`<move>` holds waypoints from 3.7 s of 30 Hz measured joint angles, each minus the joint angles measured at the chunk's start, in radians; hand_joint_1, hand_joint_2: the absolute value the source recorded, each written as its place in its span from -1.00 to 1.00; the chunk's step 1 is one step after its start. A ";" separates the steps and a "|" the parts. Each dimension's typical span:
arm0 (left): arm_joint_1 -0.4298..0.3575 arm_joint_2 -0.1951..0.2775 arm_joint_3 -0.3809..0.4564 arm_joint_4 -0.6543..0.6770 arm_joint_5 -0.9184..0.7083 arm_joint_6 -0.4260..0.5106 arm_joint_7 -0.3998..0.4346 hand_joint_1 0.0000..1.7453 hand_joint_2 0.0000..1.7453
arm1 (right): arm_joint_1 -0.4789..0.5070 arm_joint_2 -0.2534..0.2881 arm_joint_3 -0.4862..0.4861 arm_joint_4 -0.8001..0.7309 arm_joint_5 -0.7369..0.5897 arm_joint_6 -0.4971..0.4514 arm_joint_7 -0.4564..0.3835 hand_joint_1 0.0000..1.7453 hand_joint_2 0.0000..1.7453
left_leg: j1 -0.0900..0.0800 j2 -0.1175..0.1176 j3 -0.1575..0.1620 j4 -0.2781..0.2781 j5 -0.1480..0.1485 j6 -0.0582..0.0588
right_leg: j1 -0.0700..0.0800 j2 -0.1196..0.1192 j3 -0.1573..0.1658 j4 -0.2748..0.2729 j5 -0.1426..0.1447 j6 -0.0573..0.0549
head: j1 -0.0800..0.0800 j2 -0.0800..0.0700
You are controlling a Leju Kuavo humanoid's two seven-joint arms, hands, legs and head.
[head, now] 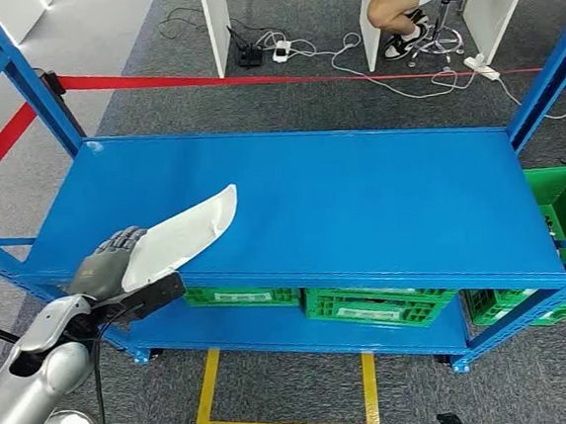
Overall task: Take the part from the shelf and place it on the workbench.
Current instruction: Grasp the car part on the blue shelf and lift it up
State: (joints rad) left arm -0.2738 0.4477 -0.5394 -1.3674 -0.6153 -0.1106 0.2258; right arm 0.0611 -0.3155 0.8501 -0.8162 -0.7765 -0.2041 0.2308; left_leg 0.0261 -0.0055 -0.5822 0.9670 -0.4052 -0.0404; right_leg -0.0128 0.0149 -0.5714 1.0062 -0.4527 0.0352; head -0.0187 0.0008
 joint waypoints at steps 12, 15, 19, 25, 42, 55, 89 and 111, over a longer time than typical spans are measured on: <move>-0.085 0.010 -0.093 0.109 -0.026 -0.061 -0.013 -1.00 1.00 | -0.015 0.000 0.000 0.013 0.032 0.015 0.000 -1.00 1.00 | 0.000 0.000 0.000 0.000 0.000 0.000 | 0.000 0.000 0.000 0.000 0.000 0.000 | 0.000 0.000; -0.091 0.016 -0.114 0.120 -0.048 -0.064 -0.001 0.46 1.00 | -0.015 0.000 -0.002 0.016 0.042 0.017 0.000 -1.00 1.00 | 0.000 0.000 0.000 0.000 0.000 0.000 | 0.000 0.000 0.000 0.000 0.000 0.000 | 0.000 0.000; -0.092 0.019 -0.130 0.134 -0.058 -0.061 0.009 1.00 1.00 | -0.015 0.001 -0.003 0.020 0.053 0.020 0.006 -1.00 1.00 | 0.000 0.000 0.000 0.000 0.000 0.000 | 0.000 0.000 0.000 0.000 0.000 0.000 | 0.000 0.000; -0.092 0.022 -0.146 0.144 -0.066 -0.032 0.017 1.00 1.00 | -0.015 0.002 -0.006 0.026 0.063 0.025 0.010 -1.00 1.00 | 0.000 0.000 0.000 0.000 0.000 0.000 | 0.000 0.000 0.000 0.000 0.000 0.000 | 0.000 0.000; -0.023 -0.021 -0.077 0.125 -0.078 0.253 -0.101 1.00 1.00 | -0.015 0.007 -0.035 0.039 0.102 0.052 0.014 -1.00 1.00 | 0.000 0.000 0.000 0.000 0.000 0.000 | 0.000 0.000 0.000 0.000 0.000 0.000 | 0.000 0.000; 0.065 -0.076 0.035 0.070 0.011 0.680 -0.389 1.00 1.00 | -0.016 0.012 -0.032 0.054 0.092 0.063 -0.023 -1.00 1.00 | 0.000 0.000 0.000 0.000 0.000 0.000 | 0.000 0.000 0.000 0.000 0.000 0.000 | 0.000 0.000; 0.166 -0.151 0.137 -0.140 0.693 0.524 -0.735 1.00 1.00 | -0.028 0.000 0.103 0.063 -0.064 0.007 -0.116 -1.00 1.00 | 0.000 0.000 0.000 0.000 0.000 0.000 | 0.000 0.000 0.001 0.000 0.000 0.000 | 0.000 0.000; 0.419 -0.122 0.230 -0.423 0.553 0.746 -0.865 1.00 1.00 | -0.014 -0.054 0.097 -0.007 -0.100 -0.167 -0.253 -1.00 1.00 | -0.008 0.000 -0.001 0.009 -0.008 0.020 | -0.010 -0.001 0.006 -0.006 0.001 0.013 | 0.000 0.000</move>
State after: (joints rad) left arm 0.1453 0.3252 -0.3092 -1.7901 -0.0626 0.6357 -0.6389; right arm 0.0469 -0.3699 0.9467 -0.8228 -0.8762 -0.3715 -0.0217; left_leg 0.0179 -0.0054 -0.5835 0.9760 -0.4135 -0.0201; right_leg -0.0227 0.0141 -0.5654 1.0001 -0.4519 0.0482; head -0.0192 0.0008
